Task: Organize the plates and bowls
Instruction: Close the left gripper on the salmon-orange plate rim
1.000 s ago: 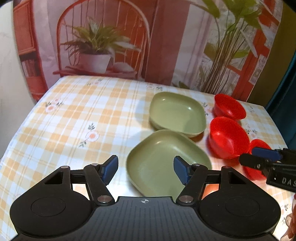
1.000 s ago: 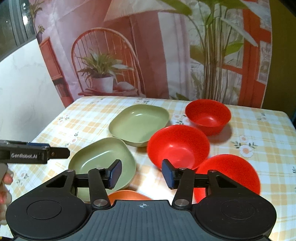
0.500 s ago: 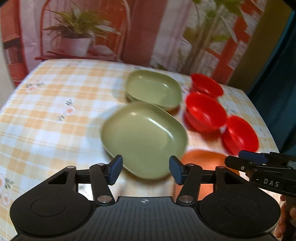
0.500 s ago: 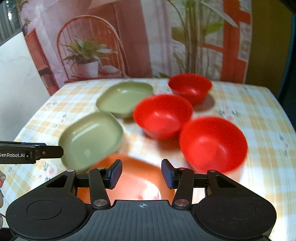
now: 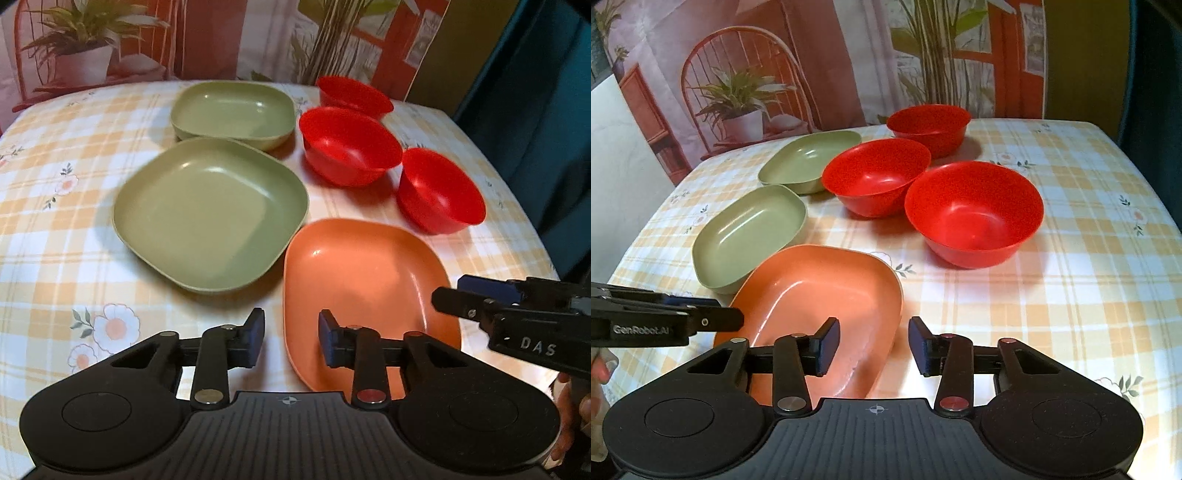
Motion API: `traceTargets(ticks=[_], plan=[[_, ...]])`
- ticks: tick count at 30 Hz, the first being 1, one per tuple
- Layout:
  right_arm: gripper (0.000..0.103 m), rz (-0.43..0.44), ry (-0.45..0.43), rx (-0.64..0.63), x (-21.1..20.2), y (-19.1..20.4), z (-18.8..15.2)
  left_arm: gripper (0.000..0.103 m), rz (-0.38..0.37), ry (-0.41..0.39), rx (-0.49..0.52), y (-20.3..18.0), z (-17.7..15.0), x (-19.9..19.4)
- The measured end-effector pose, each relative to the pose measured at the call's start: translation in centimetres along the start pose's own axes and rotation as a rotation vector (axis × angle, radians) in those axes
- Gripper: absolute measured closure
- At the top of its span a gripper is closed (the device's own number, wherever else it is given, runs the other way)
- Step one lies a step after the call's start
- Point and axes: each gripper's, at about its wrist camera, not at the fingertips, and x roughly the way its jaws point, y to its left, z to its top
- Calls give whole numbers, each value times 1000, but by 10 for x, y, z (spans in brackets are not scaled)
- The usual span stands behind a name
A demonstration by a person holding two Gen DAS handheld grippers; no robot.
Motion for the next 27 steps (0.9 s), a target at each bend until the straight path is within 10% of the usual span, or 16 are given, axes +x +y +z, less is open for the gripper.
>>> traceTargets(ticks=[16, 27], plan=[[94, 1, 57, 11, 7, -7, -6, 89, -27, 53, -14, 2, -8, 15], [95, 5, 14, 21, -14, -10, -1, 89, -43, -21, 40, -8, -2, -8]])
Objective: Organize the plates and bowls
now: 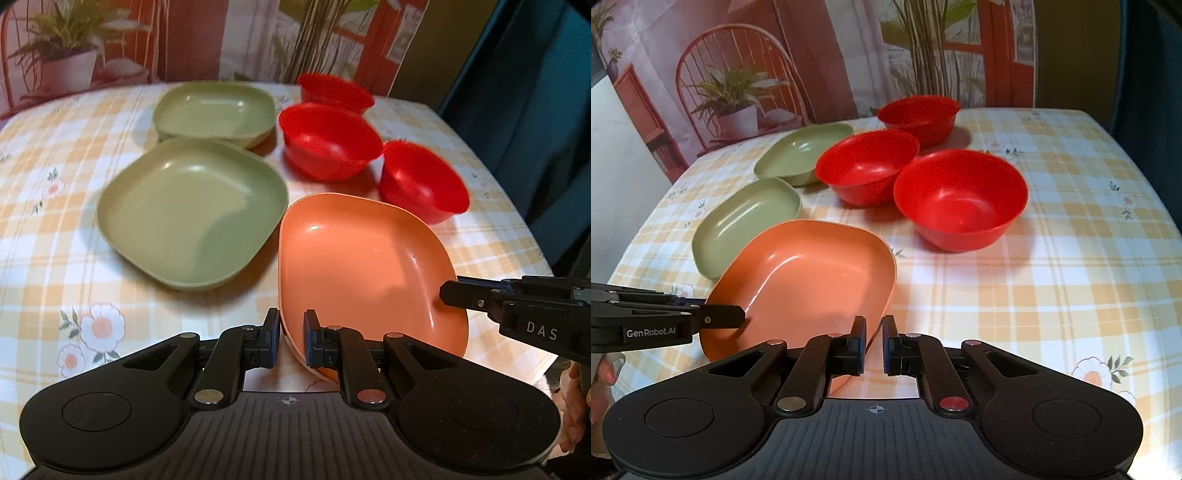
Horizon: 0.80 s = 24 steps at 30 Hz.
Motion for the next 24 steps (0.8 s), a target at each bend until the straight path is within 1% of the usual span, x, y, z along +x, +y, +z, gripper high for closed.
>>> traceTargets(ticks=[5, 10, 12, 14, 21, 24], plan=[[95, 16, -15, -7, -5, 6, 10, 89, 6, -44, 2, 1, 6, -13], [93, 63, -8, -17, 0, 25, 26, 88, 51, -69, 38, 13, 20, -21], [92, 77, -9, -34, 5, 36, 32, 88, 57, -55, 37, 26, 30, -21], [91, 98, -12, -49, 9, 47, 42, 88, 59, -65, 41, 40, 38, -23], [89, 129, -3, -108, 33, 85, 71, 88, 124, -85, 84, 73, 70, -21], [89, 136, 11, -100, 46, 95, 77, 88, 140, -85, 97, 86, 81, -14]])
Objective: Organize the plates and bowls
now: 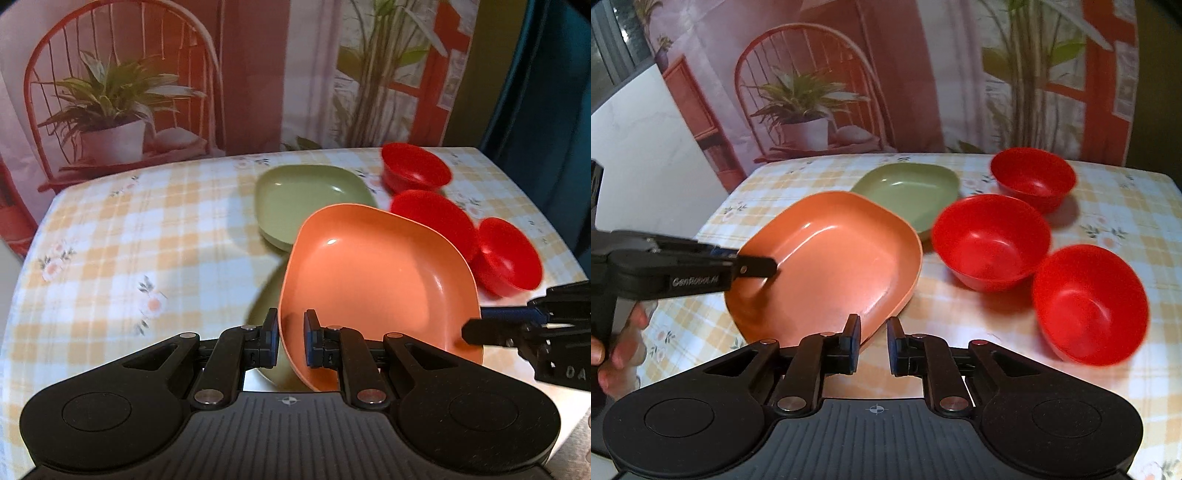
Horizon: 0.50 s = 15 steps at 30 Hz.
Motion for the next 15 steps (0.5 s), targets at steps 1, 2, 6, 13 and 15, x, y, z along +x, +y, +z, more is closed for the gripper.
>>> traceTargets(ticks=[1, 2, 6, 13, 15], plan=[[89, 3, 8, 14, 5, 1, 2, 88, 2, 3, 3, 4, 2, 4], [89, 6, 15, 27, 10, 2, 3, 88, 4, 5, 7, 7, 4, 7], [88, -12, 31, 32, 25, 7, 6, 88, 4, 21, 14, 16, 5, 21], [88, -19, 75, 46, 38, 8, -2, 88, 10, 33, 33, 18, 1, 35], [88, -20, 82, 53, 38, 8, -4, 88, 10, 33, 48, 16, -1, 36]])
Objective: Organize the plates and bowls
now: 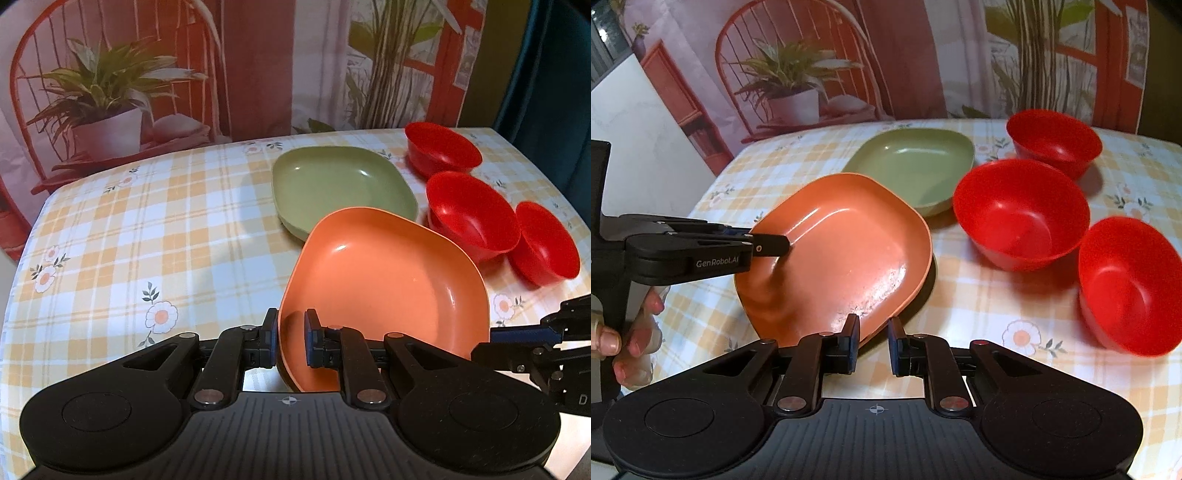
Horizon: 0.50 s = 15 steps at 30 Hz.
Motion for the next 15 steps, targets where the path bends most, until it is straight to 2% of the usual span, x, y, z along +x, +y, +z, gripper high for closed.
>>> traceTargets(ticks=[15], plan=[[87, 10, 14, 20, 6, -2, -2, 85, 45, 12, 29, -4, -7, 16]])
